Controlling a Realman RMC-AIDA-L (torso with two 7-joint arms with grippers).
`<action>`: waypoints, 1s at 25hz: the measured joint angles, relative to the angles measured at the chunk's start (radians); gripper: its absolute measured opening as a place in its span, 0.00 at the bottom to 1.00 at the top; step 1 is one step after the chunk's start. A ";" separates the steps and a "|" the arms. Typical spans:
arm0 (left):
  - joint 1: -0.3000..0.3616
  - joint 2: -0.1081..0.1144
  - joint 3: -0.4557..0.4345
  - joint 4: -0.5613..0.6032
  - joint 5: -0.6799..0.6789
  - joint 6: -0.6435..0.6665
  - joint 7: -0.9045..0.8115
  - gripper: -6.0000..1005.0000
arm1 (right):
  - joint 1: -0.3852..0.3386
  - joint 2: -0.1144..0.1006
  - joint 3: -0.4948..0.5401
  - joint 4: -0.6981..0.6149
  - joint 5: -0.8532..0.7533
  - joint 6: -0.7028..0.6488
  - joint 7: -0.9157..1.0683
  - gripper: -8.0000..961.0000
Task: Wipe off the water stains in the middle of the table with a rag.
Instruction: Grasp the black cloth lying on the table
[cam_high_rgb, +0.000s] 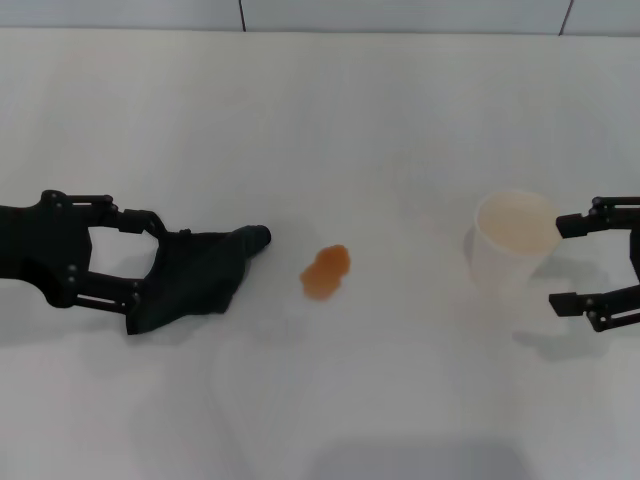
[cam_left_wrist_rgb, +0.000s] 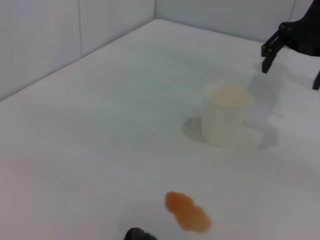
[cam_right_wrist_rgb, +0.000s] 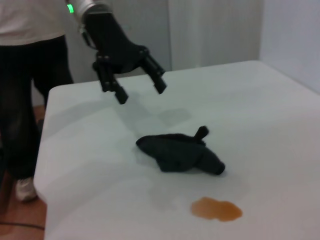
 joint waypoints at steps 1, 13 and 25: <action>-0.005 0.001 0.000 0.000 0.007 -0.005 -0.001 0.88 | 0.008 0.000 -0.004 -0.002 -0.008 -0.004 0.007 0.89; -0.044 -0.010 0.009 -0.015 0.100 -0.096 0.014 0.88 | 0.082 0.006 -0.130 0.008 -0.097 0.082 0.101 0.89; -0.116 -0.086 0.011 -0.104 0.303 -0.210 -0.006 0.88 | 0.088 0.007 -0.186 0.045 -0.089 0.147 0.107 0.89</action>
